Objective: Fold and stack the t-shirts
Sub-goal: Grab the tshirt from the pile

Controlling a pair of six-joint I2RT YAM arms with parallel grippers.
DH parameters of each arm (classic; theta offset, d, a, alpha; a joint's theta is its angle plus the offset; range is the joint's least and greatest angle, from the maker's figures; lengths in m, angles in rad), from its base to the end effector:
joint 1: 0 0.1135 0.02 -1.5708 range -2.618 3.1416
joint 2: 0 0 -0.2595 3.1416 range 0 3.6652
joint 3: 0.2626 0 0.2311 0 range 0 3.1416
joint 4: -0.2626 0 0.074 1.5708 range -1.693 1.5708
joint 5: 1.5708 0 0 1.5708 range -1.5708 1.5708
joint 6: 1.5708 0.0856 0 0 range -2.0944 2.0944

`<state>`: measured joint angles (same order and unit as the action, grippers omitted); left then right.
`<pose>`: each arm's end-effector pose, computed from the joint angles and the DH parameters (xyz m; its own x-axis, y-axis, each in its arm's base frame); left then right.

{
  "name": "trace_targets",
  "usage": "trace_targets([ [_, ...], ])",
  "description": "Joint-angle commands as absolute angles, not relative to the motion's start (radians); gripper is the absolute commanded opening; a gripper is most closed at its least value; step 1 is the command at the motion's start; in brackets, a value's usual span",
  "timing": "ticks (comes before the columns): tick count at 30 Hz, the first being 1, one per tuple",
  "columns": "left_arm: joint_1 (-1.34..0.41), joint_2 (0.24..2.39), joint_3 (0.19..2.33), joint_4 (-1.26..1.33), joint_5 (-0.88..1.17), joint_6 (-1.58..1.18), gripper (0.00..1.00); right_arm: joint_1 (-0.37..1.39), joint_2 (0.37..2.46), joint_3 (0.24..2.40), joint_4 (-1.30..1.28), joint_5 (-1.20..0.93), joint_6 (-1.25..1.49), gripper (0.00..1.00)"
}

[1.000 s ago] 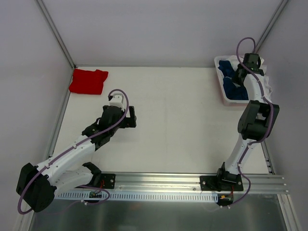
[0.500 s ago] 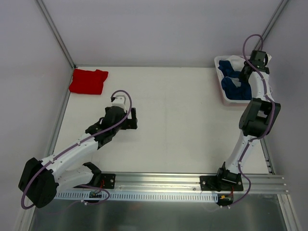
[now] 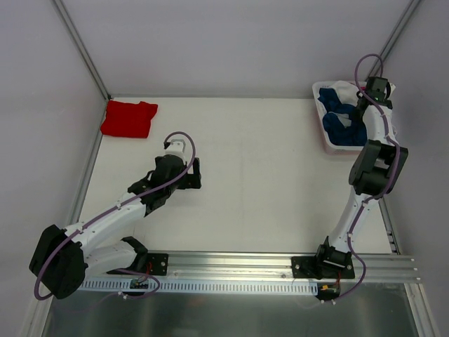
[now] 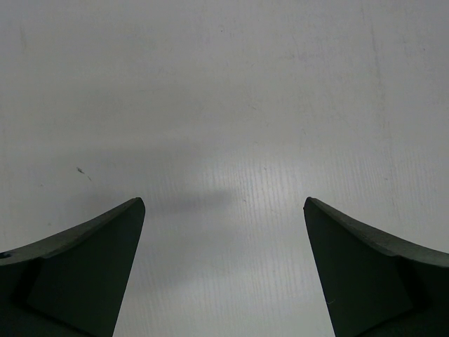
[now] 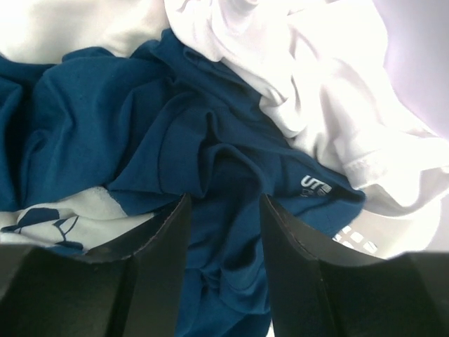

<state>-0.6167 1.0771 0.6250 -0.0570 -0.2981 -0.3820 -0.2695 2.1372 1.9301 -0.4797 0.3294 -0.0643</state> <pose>0.2267 -0.1299 0.2225 -0.4970 -0.0844 -0.8636 0.1706 0.9663 -0.1927 0.4841 -0.1624 0.2470 -0.6416 0.1141 -0.7585 0.4528 0.8546 -0.2544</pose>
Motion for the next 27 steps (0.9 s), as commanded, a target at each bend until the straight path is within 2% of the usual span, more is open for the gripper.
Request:
trace_targets([
  [1, -0.624, 1.078, 0.627, -0.023, -0.307, -0.387, 0.99, -0.272, 2.158, 1.977, -0.450, 0.311, -0.080, 0.47],
  [13, -0.624, 1.117, 0.629, -0.017, -0.302, -0.387, 0.99, -0.256, 2.164, 1.953, -0.312, 0.216, -0.100, 0.47],
  [15, -0.624, 1.126, 0.630, -0.014, -0.301, -0.388, 0.99, -0.253, 2.164, 1.956, -0.296, 0.213, -0.103, 0.38],
  [17, -0.624, 1.135, 0.635, -0.012, -0.299, -0.388, 0.99, -0.250, 2.164, 1.959, -0.293, 0.218, -0.109, 0.20],
  [25, -0.624, 1.143, 0.640, -0.012, -0.291, -0.387, 0.99, -0.247, 2.171, 1.953, -0.281, 0.212, -0.133, 0.23],
  [27, -0.624, 1.143, 0.638, -0.012, -0.291, -0.387, 0.99, -0.249, 2.172, 1.950, -0.279, 0.209, -0.135, 0.11],
])
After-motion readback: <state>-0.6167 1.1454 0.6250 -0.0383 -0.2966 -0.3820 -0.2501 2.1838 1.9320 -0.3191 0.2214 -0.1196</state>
